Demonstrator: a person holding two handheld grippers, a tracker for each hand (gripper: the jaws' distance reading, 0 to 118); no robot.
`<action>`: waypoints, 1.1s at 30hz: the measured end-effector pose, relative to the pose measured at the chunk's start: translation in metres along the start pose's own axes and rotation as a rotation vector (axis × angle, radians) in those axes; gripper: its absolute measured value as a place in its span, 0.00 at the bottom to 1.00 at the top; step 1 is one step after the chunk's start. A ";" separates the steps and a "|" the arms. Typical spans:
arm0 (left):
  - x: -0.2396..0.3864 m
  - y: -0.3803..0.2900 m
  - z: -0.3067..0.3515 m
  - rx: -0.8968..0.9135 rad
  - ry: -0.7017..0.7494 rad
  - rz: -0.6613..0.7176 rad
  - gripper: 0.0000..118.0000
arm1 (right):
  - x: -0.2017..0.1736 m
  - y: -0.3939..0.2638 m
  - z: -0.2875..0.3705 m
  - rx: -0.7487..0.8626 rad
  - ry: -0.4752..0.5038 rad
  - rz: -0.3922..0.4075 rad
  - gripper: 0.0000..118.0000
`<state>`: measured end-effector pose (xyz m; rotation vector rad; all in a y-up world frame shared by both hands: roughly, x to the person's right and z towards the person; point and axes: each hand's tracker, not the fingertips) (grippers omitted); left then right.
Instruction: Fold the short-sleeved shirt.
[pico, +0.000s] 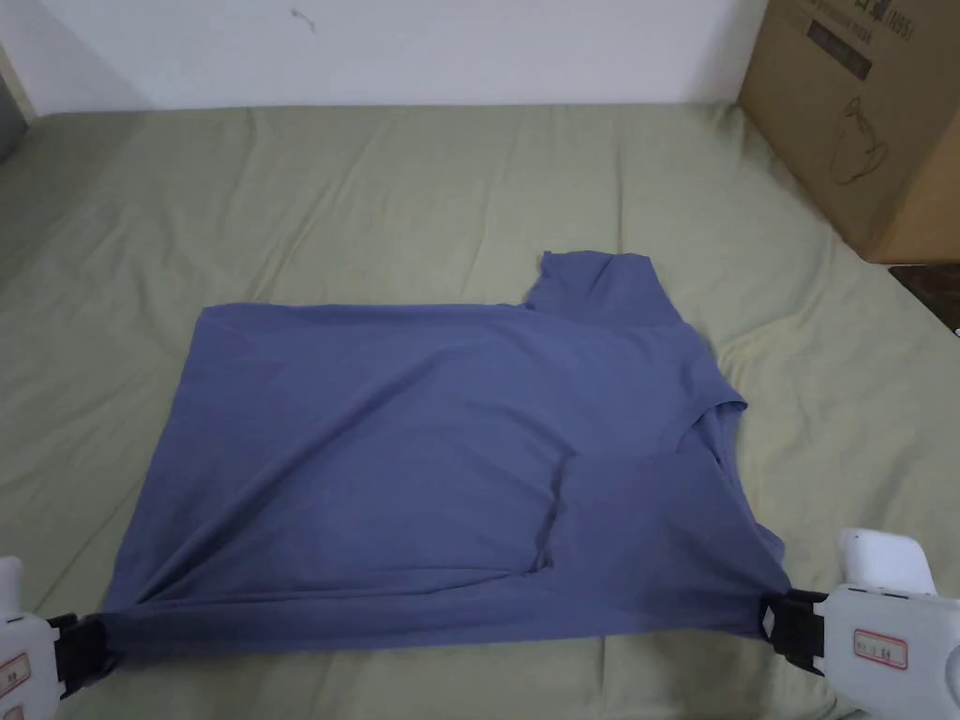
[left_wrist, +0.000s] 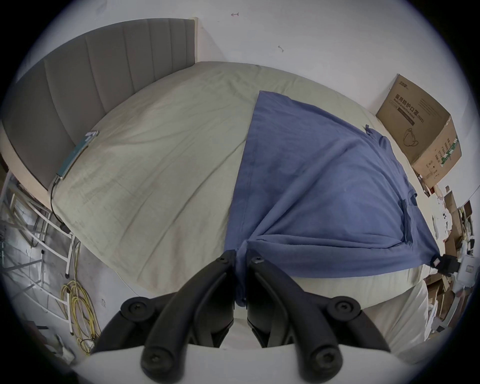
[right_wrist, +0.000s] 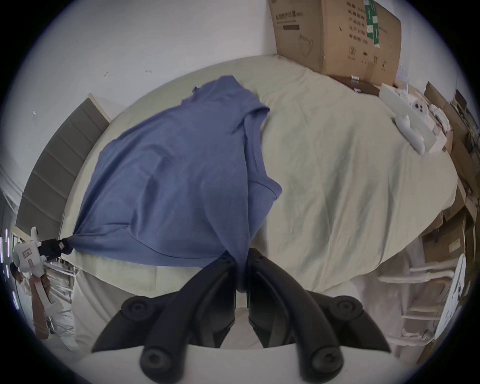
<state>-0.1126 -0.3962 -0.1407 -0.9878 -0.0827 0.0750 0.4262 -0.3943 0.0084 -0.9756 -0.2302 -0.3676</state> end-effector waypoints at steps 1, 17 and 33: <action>0.002 0.004 0.002 0.002 0.003 -0.009 0.06 | -0.003 0.005 0.003 0.007 -0.006 0.006 0.05; 0.039 0.140 -0.083 -0.100 0.069 -0.122 0.73 | -0.002 0.153 -0.099 -0.015 -0.005 -0.116 0.28; 0.006 0.047 -0.025 -0.040 -0.048 -0.014 0.01 | 0.000 0.062 -0.037 -0.011 -0.057 -0.049 0.02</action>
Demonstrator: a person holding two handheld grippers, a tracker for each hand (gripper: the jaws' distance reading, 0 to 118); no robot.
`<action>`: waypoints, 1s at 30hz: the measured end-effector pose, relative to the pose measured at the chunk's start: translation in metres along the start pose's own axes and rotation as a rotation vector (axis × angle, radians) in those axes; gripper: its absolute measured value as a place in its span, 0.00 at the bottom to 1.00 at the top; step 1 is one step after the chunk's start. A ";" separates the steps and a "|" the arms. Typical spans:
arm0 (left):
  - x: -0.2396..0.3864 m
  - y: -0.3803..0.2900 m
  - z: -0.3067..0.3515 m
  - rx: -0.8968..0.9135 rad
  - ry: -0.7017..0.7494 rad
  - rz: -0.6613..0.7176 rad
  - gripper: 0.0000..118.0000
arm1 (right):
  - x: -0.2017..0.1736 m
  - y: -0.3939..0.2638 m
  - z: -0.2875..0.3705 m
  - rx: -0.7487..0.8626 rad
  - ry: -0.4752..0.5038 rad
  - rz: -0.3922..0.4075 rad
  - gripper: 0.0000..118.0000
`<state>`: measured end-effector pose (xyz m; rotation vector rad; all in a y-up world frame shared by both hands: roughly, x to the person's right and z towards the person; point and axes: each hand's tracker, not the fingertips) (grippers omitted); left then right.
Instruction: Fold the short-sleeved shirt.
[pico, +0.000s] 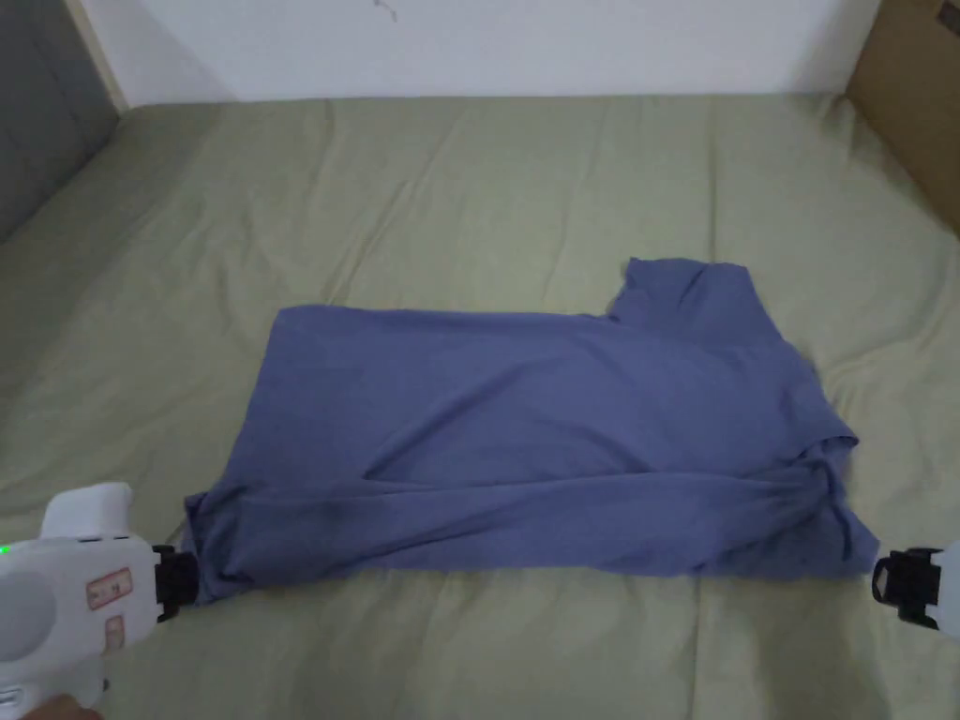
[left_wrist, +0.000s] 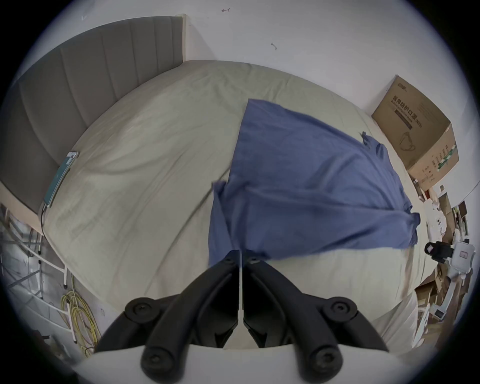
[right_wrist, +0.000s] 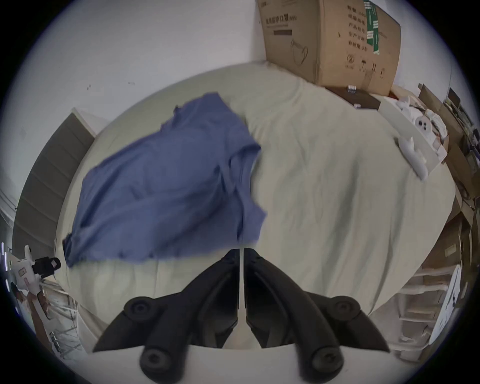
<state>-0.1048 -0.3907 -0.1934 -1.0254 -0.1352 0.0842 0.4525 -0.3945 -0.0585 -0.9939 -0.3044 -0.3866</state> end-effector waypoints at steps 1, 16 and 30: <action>-0.002 -0.005 -0.002 0.000 0.014 0.003 0.01 | 0.000 -0.007 -0.002 -0.016 0.007 -0.016 0.02; -0.013 0.011 -0.069 -0.063 0.078 0.100 0.23 | 0.013 -0.019 -0.007 -0.063 0.012 -0.070 0.03; 0.006 0.021 -0.047 -0.059 0.056 0.021 0.07 | 0.001 0.045 -0.097 -0.140 -0.065 0.020 0.54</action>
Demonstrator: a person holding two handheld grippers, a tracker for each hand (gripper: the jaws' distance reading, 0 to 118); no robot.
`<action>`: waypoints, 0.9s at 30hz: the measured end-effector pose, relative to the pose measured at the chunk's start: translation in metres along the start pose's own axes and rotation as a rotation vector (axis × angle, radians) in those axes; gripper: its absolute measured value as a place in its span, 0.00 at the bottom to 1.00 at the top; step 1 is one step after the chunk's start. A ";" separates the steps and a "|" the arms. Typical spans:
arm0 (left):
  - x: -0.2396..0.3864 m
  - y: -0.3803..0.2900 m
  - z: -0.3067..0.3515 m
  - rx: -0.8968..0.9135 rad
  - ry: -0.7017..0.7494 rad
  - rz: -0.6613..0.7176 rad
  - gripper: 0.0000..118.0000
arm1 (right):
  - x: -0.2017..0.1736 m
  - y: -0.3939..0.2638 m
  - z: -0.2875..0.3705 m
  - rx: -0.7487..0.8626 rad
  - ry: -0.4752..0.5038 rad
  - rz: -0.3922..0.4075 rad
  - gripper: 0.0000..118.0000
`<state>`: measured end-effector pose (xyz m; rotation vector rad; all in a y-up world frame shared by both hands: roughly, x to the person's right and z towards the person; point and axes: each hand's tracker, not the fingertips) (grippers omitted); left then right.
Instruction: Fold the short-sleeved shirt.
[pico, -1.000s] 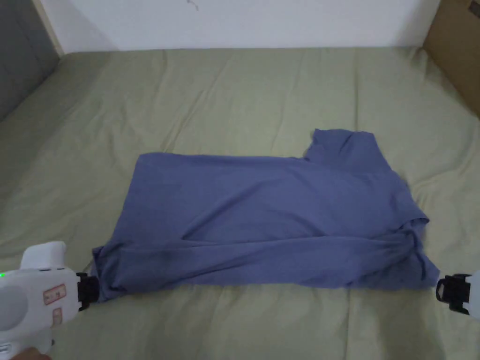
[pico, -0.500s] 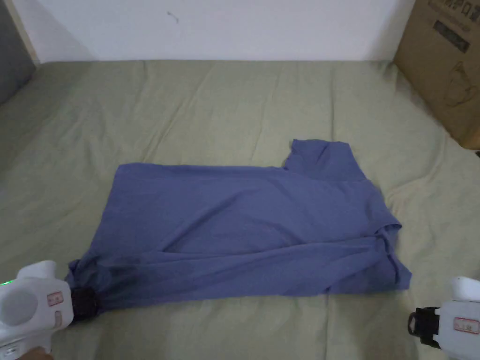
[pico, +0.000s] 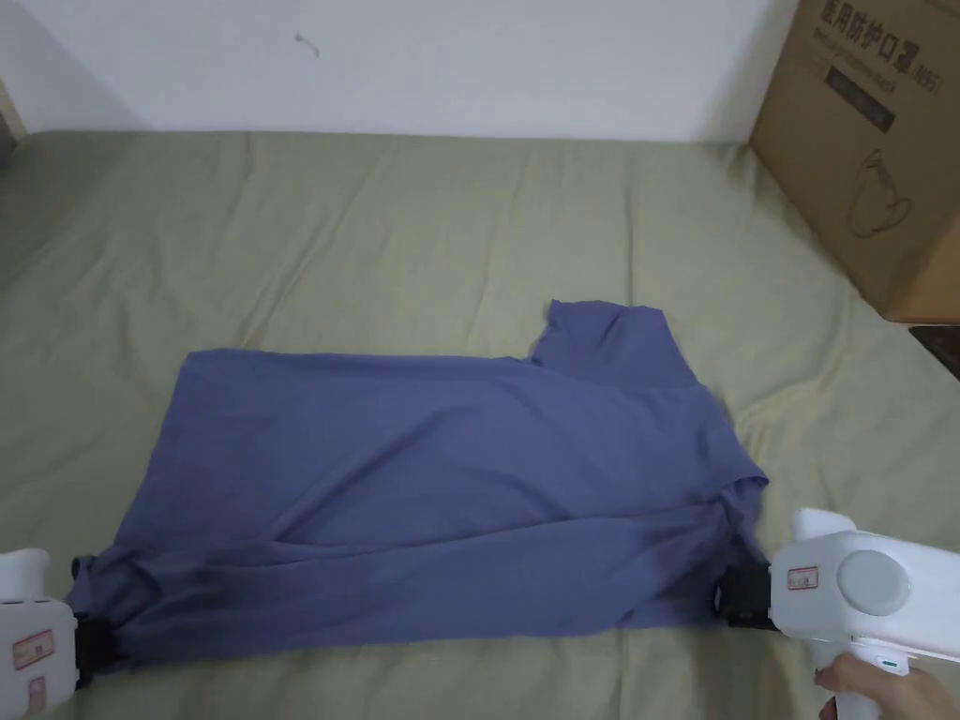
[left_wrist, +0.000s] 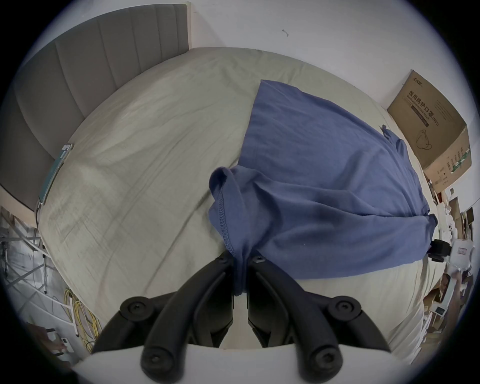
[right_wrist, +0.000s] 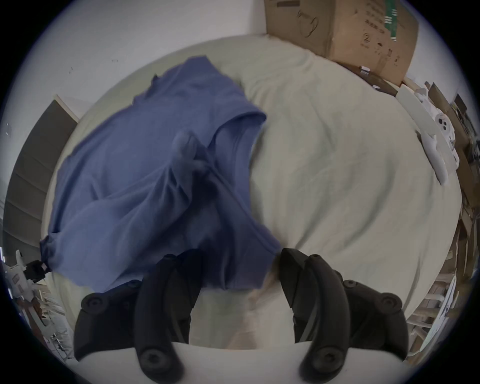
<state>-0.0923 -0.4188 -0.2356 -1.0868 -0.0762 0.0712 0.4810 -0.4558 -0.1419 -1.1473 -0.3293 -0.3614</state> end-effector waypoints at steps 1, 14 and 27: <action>0.000 -0.001 0.001 -0.001 -0.005 0.000 0.07 | -0.005 -0.002 0.007 0.036 -0.021 0.018 0.52; -0.008 -0.005 0.051 0.050 -0.058 -0.068 0.07 | 0.005 -0.035 0.081 0.124 0.040 -0.001 0.06; -0.041 -0.069 0.062 -0.029 -0.062 -0.027 0.07 | 0.046 -0.127 0.093 0.061 0.075 -0.131 0.06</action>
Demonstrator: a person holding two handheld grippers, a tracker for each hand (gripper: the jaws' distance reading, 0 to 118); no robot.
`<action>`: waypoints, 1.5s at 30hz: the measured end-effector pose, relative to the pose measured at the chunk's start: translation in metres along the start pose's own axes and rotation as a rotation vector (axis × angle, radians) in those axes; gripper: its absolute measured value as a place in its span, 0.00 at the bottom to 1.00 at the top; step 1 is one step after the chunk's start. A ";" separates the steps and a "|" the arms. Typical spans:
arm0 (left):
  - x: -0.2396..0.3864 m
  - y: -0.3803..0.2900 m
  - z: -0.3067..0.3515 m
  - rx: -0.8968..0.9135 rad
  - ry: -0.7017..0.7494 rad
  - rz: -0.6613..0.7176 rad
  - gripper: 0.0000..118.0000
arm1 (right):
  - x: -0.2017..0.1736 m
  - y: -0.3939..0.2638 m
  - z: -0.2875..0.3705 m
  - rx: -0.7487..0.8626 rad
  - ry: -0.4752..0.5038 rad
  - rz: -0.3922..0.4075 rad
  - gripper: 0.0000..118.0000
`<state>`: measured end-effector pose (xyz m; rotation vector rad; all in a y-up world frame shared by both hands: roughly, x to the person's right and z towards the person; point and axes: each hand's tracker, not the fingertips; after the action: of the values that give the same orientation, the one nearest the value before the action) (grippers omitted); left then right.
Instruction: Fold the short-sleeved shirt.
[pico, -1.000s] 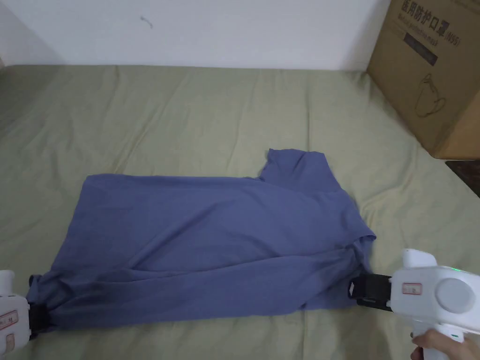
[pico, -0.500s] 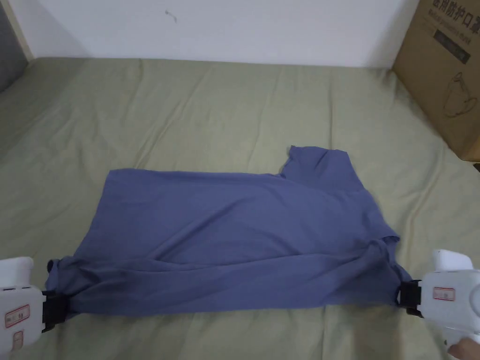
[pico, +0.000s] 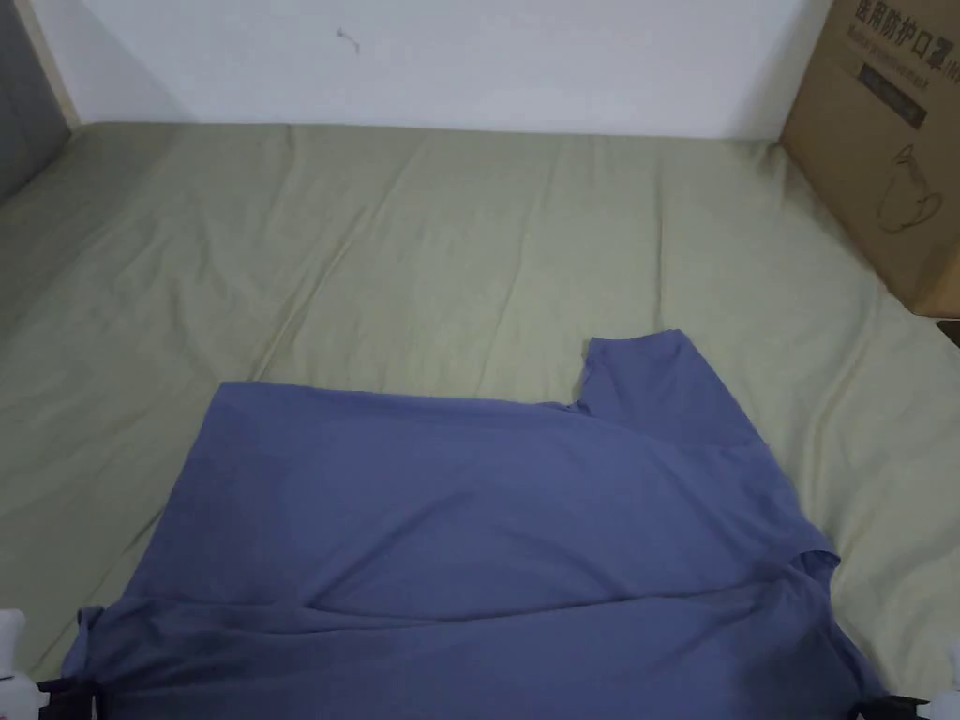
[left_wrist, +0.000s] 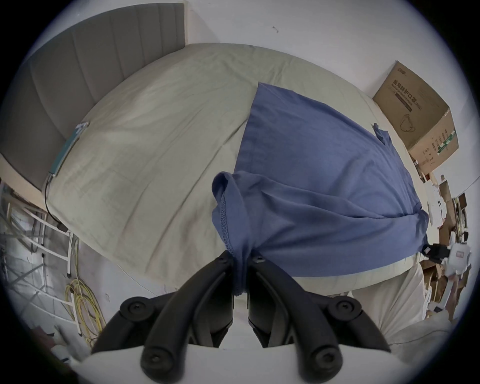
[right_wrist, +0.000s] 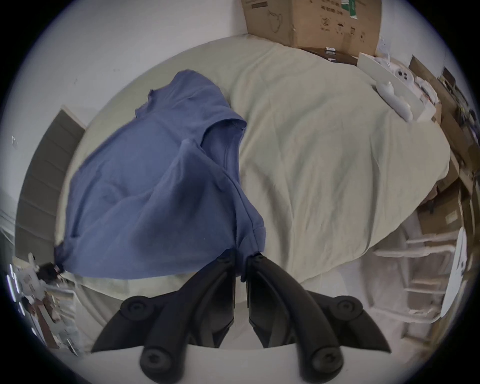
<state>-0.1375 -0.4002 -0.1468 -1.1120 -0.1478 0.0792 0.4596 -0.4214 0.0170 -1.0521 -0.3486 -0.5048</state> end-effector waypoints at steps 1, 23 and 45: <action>0.003 0.000 0.002 0.001 -0.001 -0.003 0.10 | 0.000 -0.001 0.006 0.046 0.031 -0.051 0.07; 0.086 0.073 0.002 0.117 -0.057 -0.157 0.00 | -0.073 0.083 -0.002 0.106 -0.003 0.159 0.01; 0.098 0.131 -0.064 0.031 -0.078 -0.130 0.00 | -0.091 0.282 -0.181 -0.117 -0.097 0.204 0.45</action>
<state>-0.0297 -0.3859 -0.2844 -1.0662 -0.2875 0.0083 0.5453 -0.4487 -0.3185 -1.2142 -0.2956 -0.2951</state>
